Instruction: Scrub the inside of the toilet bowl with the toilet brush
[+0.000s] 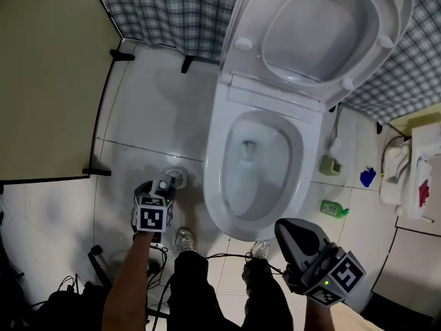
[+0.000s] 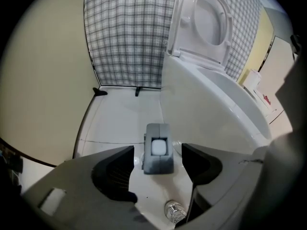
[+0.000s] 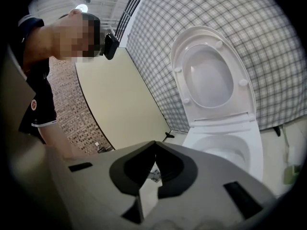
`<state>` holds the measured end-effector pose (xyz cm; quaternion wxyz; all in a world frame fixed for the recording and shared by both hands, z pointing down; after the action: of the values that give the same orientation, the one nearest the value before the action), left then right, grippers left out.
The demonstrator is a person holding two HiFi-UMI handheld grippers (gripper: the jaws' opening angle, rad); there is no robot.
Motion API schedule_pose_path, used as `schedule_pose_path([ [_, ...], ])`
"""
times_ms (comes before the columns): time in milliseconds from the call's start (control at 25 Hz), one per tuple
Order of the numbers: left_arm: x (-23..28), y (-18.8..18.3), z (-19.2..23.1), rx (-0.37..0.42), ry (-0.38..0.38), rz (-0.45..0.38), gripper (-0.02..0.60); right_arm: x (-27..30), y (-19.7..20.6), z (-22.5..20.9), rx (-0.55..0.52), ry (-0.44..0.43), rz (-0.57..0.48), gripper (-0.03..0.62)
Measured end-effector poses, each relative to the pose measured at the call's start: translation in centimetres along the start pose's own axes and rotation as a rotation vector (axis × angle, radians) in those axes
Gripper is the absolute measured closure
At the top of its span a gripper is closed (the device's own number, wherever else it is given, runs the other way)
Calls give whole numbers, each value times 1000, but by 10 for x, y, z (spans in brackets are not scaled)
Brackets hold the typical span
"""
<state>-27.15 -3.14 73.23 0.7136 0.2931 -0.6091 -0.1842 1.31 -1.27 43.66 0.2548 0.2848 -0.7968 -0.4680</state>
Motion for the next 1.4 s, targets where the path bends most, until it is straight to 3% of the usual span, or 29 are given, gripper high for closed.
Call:
schedule_pose_path([
  [240,-46,-9,-7,-16,-11,-19,262,-15,-32,14,-18,-8,-27,594],
  [360,-81,-43,-14,-7,-11,-107,265,-22,-59,24,-39,-25,-56,594],
  [480,-131,-92,-43,7,9,-256,328,-33,-90,38,-67,-44,-86,593],
  [560,-168,-127,-68,6,43,-367,333,-41,-109,49,-84,-59,-113,593],
  [680,-222,-171,-111,-2,97,-510,427,-60,-135,63,-111,-74,-135,594],
  [920,-313,-243,-170,66,171,-698,559,-99,-192,78,-215,-66,-180,593],
  [1120,-397,-296,-247,131,322,-785,575,-153,-255,96,-268,-62,-264,592],
  [1320,-435,-346,-278,186,460,-868,576,-136,-275,121,-317,-67,-304,592],
  [1400,-452,-361,-285,219,481,-885,577,-132,-281,133,-323,-78,-316,592],
])
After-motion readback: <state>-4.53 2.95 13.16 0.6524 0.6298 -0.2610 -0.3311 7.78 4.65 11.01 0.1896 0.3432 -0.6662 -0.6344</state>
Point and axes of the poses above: the fingertips, and each gripper's own axes: x forward along the fingers, z to its left, y out of its underside, the point moved 3 cm from there along -x, backward along the fingers, and after that the axes turned 15 degrees about -z, right-handed, at the moved point
